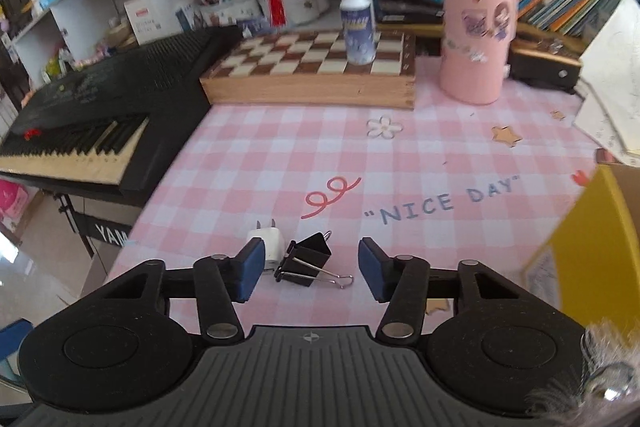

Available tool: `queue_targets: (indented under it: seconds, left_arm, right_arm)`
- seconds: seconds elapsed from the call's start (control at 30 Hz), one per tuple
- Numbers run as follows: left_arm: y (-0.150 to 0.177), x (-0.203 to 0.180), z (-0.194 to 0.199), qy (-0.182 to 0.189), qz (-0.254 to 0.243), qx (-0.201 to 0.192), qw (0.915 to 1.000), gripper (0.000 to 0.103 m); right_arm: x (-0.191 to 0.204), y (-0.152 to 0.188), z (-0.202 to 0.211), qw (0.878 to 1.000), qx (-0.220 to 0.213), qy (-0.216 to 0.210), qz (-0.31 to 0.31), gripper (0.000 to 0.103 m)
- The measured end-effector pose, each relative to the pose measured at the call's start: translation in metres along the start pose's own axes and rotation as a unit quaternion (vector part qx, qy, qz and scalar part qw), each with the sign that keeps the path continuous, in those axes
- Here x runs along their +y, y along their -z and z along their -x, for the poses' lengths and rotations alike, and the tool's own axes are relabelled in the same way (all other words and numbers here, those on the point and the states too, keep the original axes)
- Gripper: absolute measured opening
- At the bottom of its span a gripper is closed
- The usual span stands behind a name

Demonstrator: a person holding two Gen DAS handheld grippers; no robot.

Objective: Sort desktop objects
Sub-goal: 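Move the left gripper to the white charger while the right approaches the black binder clip, then close the left gripper on the white charger while the right closes on the binder clip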

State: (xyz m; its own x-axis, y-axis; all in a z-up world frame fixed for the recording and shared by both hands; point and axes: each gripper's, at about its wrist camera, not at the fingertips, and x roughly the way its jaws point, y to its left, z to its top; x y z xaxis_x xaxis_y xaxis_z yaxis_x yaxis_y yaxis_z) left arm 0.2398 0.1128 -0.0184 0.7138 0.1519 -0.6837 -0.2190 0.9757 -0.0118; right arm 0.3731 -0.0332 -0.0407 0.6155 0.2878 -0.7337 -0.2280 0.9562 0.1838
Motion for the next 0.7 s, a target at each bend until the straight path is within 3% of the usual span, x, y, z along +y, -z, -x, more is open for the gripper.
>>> queue_targets:
  seconds: [0.2, 0.27, 0.33, 0.57, 0.7]
  left_arm:
    - [-0.006, -0.004, -0.016, -0.002, 0.002, 0.009, 1.0, 0.089]
    - [-0.008, -0.008, -0.02, 0.002, 0.0, 0.011, 0.9999, 0.089]
    - [-0.01, -0.013, -0.026, 0.007, -0.006, 0.011, 0.9999, 0.088]
    - [-0.022, -0.04, -0.052, 0.045, -0.032, 0.011, 0.9985, 0.087]
    - [-0.026, -0.066, -0.077, 0.074, -0.073, 0.015, 0.9945, 0.074]
  right_arm:
    - [-0.003, -0.004, -0.03, 1.0, 0.028, -0.008, 0.008, 0.045]
    - [-0.005, -0.005, -0.033, 0.999, 0.038, -0.029, 0.006, 0.029]
    - [-0.007, -0.008, -0.028, 0.999, 0.033, -0.031, 0.003, 0.025]
    - [-0.029, -0.029, 0.04, 0.997, -0.076, -0.003, -0.028, 0.025]
    - [-0.042, -0.035, 0.06, 0.993, -0.109, 0.014, -0.033, 0.025]
